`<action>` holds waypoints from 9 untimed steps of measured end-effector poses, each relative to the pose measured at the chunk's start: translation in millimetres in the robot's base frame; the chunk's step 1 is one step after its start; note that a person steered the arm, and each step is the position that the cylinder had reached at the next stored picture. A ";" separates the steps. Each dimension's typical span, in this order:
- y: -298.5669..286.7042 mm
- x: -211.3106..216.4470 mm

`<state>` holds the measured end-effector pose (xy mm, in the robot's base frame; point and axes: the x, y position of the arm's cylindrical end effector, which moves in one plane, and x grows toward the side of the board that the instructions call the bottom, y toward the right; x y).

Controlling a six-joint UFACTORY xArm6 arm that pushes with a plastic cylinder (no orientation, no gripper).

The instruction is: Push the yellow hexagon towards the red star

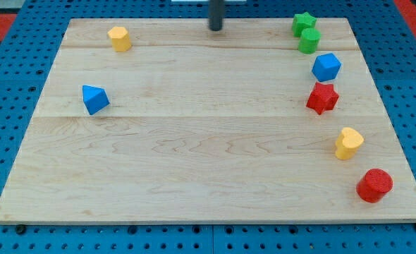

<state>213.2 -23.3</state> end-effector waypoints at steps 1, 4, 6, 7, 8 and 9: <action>-70.6 -5.0; -250.7 1.2; -137.3 39.6; -112.0 36.8; -74.5 50.2; -24.0 50.7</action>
<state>263.9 -47.3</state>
